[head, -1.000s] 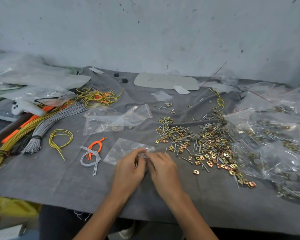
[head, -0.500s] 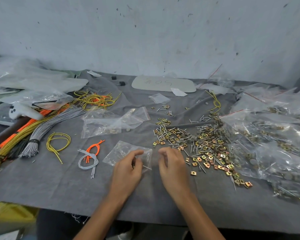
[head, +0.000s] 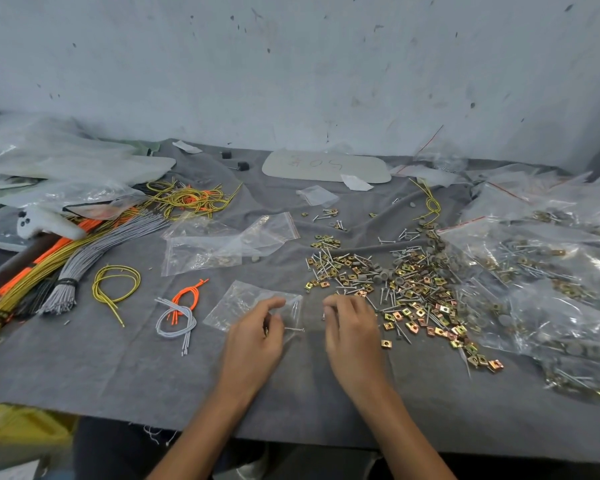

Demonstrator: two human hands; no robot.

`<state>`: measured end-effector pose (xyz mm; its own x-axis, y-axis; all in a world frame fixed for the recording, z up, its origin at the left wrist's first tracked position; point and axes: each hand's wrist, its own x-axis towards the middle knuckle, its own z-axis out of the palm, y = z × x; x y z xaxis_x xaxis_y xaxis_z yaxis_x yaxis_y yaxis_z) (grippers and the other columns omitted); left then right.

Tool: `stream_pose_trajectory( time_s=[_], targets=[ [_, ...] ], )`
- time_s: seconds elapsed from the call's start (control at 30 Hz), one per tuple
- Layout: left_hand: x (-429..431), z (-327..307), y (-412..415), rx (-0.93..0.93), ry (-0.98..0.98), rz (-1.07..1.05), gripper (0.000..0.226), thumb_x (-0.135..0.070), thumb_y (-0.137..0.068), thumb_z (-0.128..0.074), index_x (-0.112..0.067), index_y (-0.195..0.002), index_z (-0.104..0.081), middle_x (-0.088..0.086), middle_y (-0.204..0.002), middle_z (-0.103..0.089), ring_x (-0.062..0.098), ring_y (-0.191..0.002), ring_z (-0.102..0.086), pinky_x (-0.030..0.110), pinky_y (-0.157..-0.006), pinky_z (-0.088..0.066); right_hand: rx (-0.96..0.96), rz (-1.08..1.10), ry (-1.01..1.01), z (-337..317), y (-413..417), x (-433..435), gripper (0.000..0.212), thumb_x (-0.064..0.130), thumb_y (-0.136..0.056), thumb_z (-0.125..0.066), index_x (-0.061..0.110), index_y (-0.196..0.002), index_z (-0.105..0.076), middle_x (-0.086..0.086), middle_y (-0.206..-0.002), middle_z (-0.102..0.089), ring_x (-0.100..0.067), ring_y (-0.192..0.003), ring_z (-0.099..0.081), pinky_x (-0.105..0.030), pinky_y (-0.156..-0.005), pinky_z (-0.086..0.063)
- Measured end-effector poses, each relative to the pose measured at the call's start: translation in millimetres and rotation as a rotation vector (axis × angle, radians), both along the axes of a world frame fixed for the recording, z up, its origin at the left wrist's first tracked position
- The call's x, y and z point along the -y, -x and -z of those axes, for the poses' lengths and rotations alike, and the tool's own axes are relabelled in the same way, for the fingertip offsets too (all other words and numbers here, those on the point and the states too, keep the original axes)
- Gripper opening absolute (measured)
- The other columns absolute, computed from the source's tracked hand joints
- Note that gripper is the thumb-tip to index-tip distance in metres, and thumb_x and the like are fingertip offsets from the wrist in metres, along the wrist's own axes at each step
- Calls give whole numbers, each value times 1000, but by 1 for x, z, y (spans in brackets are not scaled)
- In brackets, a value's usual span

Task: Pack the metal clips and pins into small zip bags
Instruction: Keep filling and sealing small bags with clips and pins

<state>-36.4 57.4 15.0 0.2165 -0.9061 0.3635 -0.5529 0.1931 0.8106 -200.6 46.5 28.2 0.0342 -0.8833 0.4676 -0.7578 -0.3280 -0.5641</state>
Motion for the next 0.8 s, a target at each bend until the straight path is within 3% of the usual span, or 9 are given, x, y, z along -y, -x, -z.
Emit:
stream_pose_trajectory(
  time_s=[0.07,0.13,0.3,0.43,0.67,0.8],
  targets=[
    [0,1,0,3,2,-1,32,-28,-90,-50,-25,-115,-71,-19,-64,-59,3,-59,-53,30,-65,-45,-169,-11,-97,3,0,5,20,28,-101,-53,22,-117,-65,1,-113,-57,-22,-104,-49,-35,-85,-44],
    [1,2,-1,5,1,-5,29,-24,-92,-53,-25,-115,-70,-16,-63,-58,4,-59,-53,31,-65,-46,-227,-10,-117,7,-2,8,22,26,-103,-50,22,-115,-68,1,-114,-60,-21,-105,-49,-30,-84,-39],
    [1,3,-1,34,1,-14,27,-11,-95,-59,-25,-115,-71,-12,-60,-57,3,-60,-54,32,-66,-45,-166,36,-59,10,-2,4,18,5,-96,-57,15,-107,-67,-5,-105,-63,-25,-95,-54,-28,-75,-36],
    [2,3,0,37,-2,-13,28,-9,-95,-59,-24,-116,-71,-18,-60,-56,-1,-60,-52,30,-67,-42,-30,-170,130,5,-5,-4,11,9,-97,-58,16,-105,-64,2,-103,-58,-16,-94,-51,-20,-79,-38],
    [1,3,0,19,-5,-2,25,-18,-95,-55,-27,-113,-69,-18,-64,-61,-3,-63,-57,25,-68,-44,-148,-425,45,8,-8,-5,15,13,-98,-53,16,-108,-64,3,-105,-59,-19,-96,-52,-36,-83,-47],
    [0,2,0,11,-9,24,30,-26,-91,-50,-27,-114,-70,-26,-70,-63,-5,-65,-59,22,-67,-46,-112,-357,36,5,-8,-3,20,22,-100,-51,21,-118,-59,5,-109,-60,-17,-98,-52,-34,-82,-47]
  ],
)
